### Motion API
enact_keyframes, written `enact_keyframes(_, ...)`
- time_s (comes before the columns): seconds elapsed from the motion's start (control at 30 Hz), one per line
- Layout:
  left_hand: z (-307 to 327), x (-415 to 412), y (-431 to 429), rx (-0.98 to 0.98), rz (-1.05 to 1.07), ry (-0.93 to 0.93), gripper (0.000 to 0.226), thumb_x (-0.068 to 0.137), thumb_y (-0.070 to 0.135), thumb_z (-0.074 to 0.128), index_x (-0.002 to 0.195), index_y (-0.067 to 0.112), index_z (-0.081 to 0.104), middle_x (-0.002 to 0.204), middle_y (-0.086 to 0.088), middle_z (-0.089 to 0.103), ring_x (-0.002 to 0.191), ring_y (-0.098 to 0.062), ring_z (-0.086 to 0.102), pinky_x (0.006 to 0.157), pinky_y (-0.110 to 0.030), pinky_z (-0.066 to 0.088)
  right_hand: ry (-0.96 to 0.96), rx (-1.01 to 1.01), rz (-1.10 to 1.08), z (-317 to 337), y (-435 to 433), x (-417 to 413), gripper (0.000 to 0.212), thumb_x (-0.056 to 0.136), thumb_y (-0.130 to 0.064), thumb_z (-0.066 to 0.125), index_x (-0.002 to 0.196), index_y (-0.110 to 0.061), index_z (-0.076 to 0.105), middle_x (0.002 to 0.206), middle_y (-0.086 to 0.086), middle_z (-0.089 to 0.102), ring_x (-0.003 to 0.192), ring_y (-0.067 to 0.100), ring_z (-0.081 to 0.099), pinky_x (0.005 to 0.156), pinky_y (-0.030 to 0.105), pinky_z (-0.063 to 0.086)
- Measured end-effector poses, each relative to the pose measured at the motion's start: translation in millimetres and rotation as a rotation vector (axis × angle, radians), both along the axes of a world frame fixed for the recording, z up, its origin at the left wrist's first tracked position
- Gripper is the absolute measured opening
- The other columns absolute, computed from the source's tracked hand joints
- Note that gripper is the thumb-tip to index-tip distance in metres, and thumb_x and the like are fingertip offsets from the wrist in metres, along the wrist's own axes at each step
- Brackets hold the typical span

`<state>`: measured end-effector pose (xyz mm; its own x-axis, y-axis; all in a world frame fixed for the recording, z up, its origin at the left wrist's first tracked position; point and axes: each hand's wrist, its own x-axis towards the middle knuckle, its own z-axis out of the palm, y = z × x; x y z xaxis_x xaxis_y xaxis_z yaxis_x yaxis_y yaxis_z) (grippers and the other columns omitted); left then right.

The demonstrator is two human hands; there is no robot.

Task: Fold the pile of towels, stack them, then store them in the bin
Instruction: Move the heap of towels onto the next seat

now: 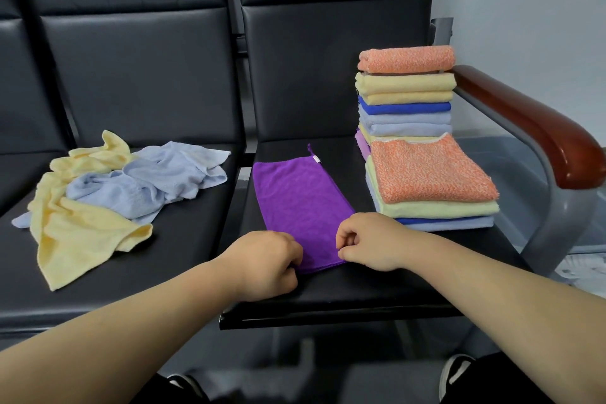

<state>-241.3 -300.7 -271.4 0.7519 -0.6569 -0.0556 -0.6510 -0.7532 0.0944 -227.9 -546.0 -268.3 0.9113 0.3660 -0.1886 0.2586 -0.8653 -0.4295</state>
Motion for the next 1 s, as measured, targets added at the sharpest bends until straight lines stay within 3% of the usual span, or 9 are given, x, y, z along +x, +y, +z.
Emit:
enact_keyframes(0.17, 7.5, 1.9, 0.3, -0.262, 0.270, 0.160, 0.011, 0.085, 0.026, 0.057, 0.078, 0.019, 0.062, 0.072, 0.008, 0.060, 0.073, -0.017, 0.059, 0.068, -0.032, 0.050, 0.045, -0.022, 0.035, 1.2, -1.8, -1.4, 0.028, 0.084, -0.056, 0.075, 0.097, -0.035, 0.065, 0.104, -0.012, 0.058, 0.095, 0.010, 0.060, 0.090, 0.034, 0.054)
enact_keyframes(0.27, 15.6, 4.3, -0.6, -0.446, 0.436, 0.273, 0.013, 0.087, 0.017, 0.055, 0.075, 0.017, 0.061, 0.056, 0.004, 0.063, 0.059, -0.014, 0.068, 0.058, -0.028, 0.050, -0.013, -0.062, 0.038, -1.4, 1.4, -2.2, 0.018, 0.088, -0.043, 0.071, 0.097, -0.038, 0.056, 0.106, -0.010, 0.057, 0.098, 0.015, 0.058, 0.090, 0.034, 0.051)
enact_keyframes(0.37, 22.4, 5.4, -1.9, -0.526, 0.496, 0.300, 0.014, 0.089, 0.013, 0.052, 0.082, 0.012, 0.063, 0.055, -0.003, 0.069, 0.052, -0.009, 0.068, 0.051, -0.022, 0.043, -0.052, -0.041, 0.003, -3.1, 5.2, -1.2, 0.014, 0.091, -0.025, 0.064, 0.091, -0.037, 0.056, 0.096, -0.011, 0.059, 0.093, 0.015, 0.058, 0.086, 0.034, 0.051)
enact_keyframes(0.47, 26.3, 11.3, 2.8, -0.620, 0.522, 0.300, 0.012, 0.087, 0.006, 0.053, 0.085, 0.011, 0.063, 0.053, -0.002, 0.066, 0.047, -0.012, 0.064, 0.050, -0.021, 0.042, -0.029, 0.023, -0.030, 2.0, 5.7, 1.0, 0.008, 0.093, -0.022, 0.066, 0.091, -0.030, 0.065, 0.086, -0.010, 0.063, 0.083, 0.012, 0.059, 0.077, 0.030, 0.048)
enact_keyframes(0.6, 35.6, 21.4, 22.8, -0.785, 0.465, 0.416, 0.027, 0.083, -0.007, 0.044, 0.091, 0.017, 0.052, 0.065, -0.008, 0.056, 0.047, -0.020, 0.058, 0.050, -0.025, 0.037, 0.019, 0.220, -0.116, 13.4, 2.0, 6.8, 0.001, 0.093, -0.026, 0.075, 0.092, -0.026, 0.075, 0.087, -0.008, 0.071, 0.079, 0.009, 0.063, 0.079, 0.029, 0.051)
enact_keyframes(0.77, 50.4, 22.8, 41.6, -0.677, 0.427, 0.628, 0.035, 0.084, -0.001, 0.043, 0.069, 0.024, 0.064, 0.058, -0.017, 0.054, 0.056, -0.026, 0.045, 0.049, -0.026, 0.028, 0.092, 0.408, -0.220, 27.3, -1.3, 10.8, 0.004, 0.093, -0.029, 0.077, 0.091, -0.025, 0.078, 0.083, -0.011, 0.072, 0.076, 0.003, 0.061, 0.072, 0.021, 0.045)
enact_keyframes(0.83, 53.0, 21.9, 43.7, -0.665, 0.423, 0.693, 0.020, 0.083, 0.008, 0.052, 0.074, 0.018, 0.068, 0.059, -0.017, 0.057, 0.053, -0.022, 0.047, 0.048, -0.024, 0.029, 0.169, 0.428, -0.224, 29.9, -2.0, 11.5, 0.005, 0.094, -0.028, 0.076, 0.091, -0.024, 0.079, 0.081, -0.012, 0.072, 0.076, 0.004, 0.062, 0.075, 0.025, 0.047)
enact_keyframes(0.9, 55.8, 20.8, 45.7, -0.667, 0.385, 0.705, 0.008, 0.074, 0.016, 0.067, 0.080, 0.012, 0.071, 0.068, -0.013, 0.065, 0.061, -0.015, 0.057, 0.056, -0.022, 0.039, 0.246, 0.456, -0.221, 31.3, -2.4, 12.0, 0.006, 0.094, -0.024, 0.076, 0.092, -0.022, 0.080, 0.083, -0.009, 0.074, 0.081, 0.009, 0.064, 0.082, 0.031, 0.052)
enact_keyframes(1.0, 57.8, 23.2, 50.8, -0.668, 0.361, 0.661, 0.016, 0.065, 0.017, 0.080, 0.080, 0.014, 0.075, 0.084, -0.020, 0.072, 0.077, -0.018, 0.063, 0.077, -0.025, 0.047, 0.332, 0.473, -0.187, 37.4, -3.2, 10.0, 0.008, 0.094, -0.014, 0.074, 0.098, -0.019, 0.079, 0.085, -0.005, 0.074, 0.083, 0.011, 0.064, 0.084, 0.033, 0.053)
